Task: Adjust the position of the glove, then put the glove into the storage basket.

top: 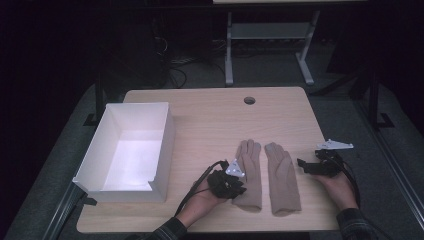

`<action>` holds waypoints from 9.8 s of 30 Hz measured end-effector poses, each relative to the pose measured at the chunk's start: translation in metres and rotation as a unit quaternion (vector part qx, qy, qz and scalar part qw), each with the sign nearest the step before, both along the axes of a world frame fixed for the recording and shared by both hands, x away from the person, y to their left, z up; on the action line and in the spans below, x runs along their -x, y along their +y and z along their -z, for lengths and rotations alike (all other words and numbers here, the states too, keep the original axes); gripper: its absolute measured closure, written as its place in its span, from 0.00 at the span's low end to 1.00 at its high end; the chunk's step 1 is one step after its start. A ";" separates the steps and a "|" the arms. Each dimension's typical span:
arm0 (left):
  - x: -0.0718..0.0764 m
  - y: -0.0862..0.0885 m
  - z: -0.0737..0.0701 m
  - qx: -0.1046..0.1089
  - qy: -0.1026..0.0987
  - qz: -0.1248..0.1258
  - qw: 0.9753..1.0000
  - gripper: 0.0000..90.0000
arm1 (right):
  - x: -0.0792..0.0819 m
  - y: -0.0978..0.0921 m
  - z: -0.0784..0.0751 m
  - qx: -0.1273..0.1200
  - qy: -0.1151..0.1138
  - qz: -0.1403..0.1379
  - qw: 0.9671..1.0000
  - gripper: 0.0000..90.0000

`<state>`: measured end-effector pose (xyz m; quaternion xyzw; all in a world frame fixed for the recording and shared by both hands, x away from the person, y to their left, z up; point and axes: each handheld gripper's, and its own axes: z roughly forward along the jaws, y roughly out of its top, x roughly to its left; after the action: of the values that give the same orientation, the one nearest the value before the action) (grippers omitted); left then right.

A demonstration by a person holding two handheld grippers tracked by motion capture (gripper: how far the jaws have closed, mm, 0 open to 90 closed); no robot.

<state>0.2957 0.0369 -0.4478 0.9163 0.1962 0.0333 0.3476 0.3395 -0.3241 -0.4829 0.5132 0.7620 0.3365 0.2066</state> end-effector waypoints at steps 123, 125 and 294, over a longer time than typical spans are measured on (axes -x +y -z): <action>-0.062 0.007 -0.021 0.149 0.102 -0.036 0.983 0.95 | 0.029 0.114 -0.015 -0.066 0.070 -0.288 0.953 1.00; -0.060 0.002 -0.019 0.145 0.106 -0.032 0.983 0.95 | 0.029 0.119 -0.014 -0.065 0.068 -0.294 0.951 1.00; -0.042 0.030 -0.064 0.027 0.032 -0.012 0.999 0.73 | 0.017 0.042 -0.001 -0.004 -0.001 -0.086 0.996 0.22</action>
<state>0.3372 0.0670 -0.3842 0.9045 0.2195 0.0026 0.3656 0.3225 -0.2823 -0.4821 0.4460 0.8020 0.3564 0.1755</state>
